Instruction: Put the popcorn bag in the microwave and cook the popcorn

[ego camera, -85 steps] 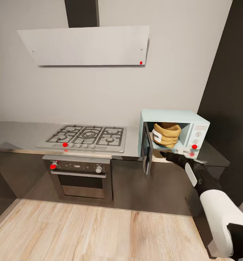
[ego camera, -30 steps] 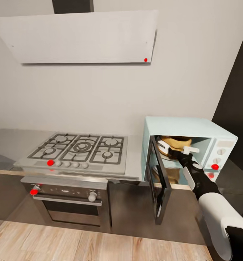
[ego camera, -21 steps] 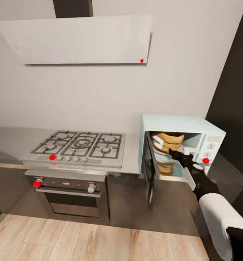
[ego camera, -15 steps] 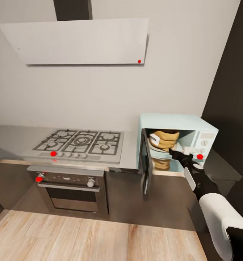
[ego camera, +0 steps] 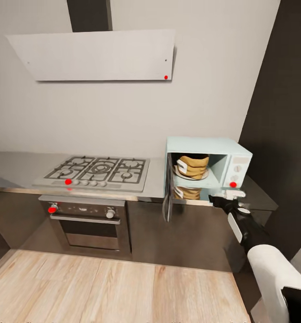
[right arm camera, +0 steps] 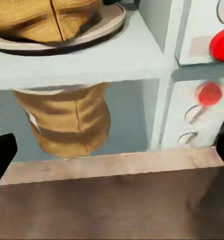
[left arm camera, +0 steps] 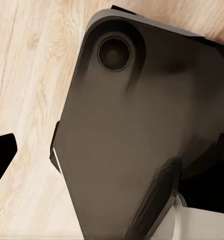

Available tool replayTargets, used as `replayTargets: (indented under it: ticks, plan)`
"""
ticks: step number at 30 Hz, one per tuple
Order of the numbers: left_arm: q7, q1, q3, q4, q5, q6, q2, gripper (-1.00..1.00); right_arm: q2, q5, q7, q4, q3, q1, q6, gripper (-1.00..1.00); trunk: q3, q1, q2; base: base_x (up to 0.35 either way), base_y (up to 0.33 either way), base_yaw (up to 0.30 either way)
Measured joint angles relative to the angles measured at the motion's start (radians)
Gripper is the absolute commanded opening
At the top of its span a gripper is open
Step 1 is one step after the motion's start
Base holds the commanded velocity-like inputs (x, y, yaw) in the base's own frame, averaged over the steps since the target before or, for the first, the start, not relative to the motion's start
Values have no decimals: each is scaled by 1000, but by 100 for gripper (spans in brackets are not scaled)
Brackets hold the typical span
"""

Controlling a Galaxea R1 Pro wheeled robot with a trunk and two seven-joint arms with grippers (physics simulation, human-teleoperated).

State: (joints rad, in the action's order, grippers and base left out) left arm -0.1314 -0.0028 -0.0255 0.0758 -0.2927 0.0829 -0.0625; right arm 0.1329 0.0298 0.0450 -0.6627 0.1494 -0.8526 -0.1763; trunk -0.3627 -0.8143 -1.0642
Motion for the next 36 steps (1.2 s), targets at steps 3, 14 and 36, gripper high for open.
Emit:
replayTargets:
  ticks: [3,14,36]
  plan:
    - [0,0,1,-4,0,0,0,100,4,-2,-2,1,1,108,-65,100,0,0,0,-7,-4,0]
    - [0,0,1,-8,0,0,1,100,46,-6,-2,402,-5,358,-62,100,0,0,0,0,0,0]
    - [1,0,1,0,1,0,2,100,27,-40,-12,694,-11,635,184,100,0,1,0,61,0,0]
